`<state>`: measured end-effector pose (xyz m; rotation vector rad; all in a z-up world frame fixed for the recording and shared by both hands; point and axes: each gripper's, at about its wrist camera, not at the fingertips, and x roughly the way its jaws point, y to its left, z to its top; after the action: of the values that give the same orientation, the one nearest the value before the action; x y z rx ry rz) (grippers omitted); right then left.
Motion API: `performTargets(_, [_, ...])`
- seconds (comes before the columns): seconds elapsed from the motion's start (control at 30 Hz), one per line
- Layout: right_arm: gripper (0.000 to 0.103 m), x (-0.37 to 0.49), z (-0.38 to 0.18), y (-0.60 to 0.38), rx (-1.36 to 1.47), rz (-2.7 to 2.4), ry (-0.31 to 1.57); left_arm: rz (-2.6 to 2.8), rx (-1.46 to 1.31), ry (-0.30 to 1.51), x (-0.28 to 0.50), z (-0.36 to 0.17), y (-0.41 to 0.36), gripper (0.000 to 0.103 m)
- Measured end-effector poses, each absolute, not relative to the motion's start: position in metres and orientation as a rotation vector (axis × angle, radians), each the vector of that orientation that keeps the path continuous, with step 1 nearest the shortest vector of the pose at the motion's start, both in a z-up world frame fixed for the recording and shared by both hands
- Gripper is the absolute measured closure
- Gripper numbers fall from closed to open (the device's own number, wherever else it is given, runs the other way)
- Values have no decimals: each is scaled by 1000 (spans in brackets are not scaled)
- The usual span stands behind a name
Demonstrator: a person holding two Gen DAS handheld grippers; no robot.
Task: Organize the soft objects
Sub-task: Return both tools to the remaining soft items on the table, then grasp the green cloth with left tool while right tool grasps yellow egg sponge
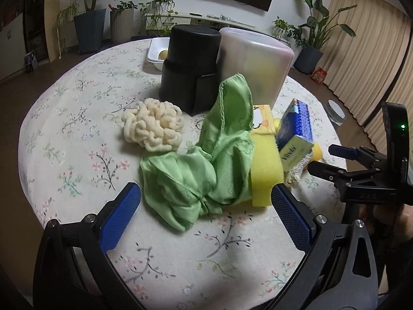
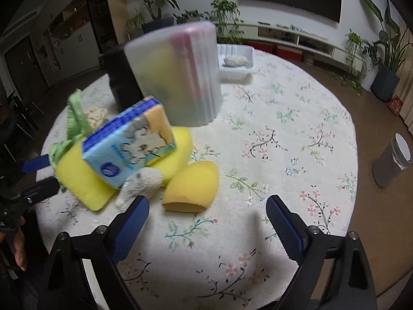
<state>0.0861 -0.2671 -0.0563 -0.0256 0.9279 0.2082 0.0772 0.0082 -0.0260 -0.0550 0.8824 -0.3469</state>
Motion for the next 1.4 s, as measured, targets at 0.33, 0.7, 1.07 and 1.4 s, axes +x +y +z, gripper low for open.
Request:
performTargets(0.33, [16,105,-72,-268,-15,233,972,-385,-83,903,97,-30,12,0])
performTargets(0.7, [29,111,-73,-262,-54,265,957,-423,-78,916,104,-42,0,0])
performTargets(1.07, [31,111,-72,-262,-39,282,953,-402,-145,902,107,-43,9,24])
performTargets(1.4, [31,111,-71,-263,-33,290,952,-396,-218,906,96,-44,24,23])
